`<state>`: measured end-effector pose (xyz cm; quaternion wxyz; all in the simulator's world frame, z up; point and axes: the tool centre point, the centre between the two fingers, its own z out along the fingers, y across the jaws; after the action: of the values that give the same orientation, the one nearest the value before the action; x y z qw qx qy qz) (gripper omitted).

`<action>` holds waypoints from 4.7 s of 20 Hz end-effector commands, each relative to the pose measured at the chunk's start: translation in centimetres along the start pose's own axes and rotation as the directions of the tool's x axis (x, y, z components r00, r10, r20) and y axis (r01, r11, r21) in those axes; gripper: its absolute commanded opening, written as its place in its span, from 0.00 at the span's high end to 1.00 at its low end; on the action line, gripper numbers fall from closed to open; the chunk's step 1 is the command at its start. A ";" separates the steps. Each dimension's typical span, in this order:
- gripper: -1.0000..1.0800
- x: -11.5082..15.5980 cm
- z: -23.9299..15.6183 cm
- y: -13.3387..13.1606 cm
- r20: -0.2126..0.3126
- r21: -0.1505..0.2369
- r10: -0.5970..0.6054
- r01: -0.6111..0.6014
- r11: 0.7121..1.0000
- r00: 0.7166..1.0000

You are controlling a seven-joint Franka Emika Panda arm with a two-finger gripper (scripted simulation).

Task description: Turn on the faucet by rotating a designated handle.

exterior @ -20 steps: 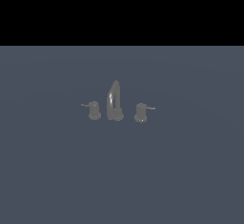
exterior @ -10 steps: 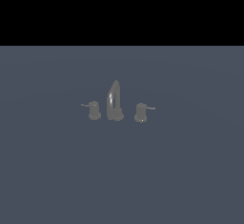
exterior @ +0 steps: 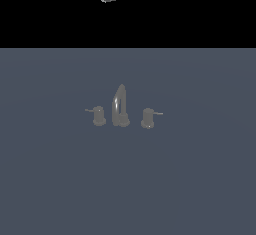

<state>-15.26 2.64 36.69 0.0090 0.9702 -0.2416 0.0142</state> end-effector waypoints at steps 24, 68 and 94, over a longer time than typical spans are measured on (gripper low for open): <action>1.00 13.4 17.3 -2.8 0.018 -0.009 0.603 -0.603 0.797 0.797; 1.00 22.5 30.4 3.4 0.024 -0.014 0.923 -0.923 0.386 0.385; 1.00 16.8 30.7 4.1 0.019 -0.014 0.927 -0.927 0.374 0.374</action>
<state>-0.96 -11.70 6.90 -0.0057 0.6604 -0.7507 0.0140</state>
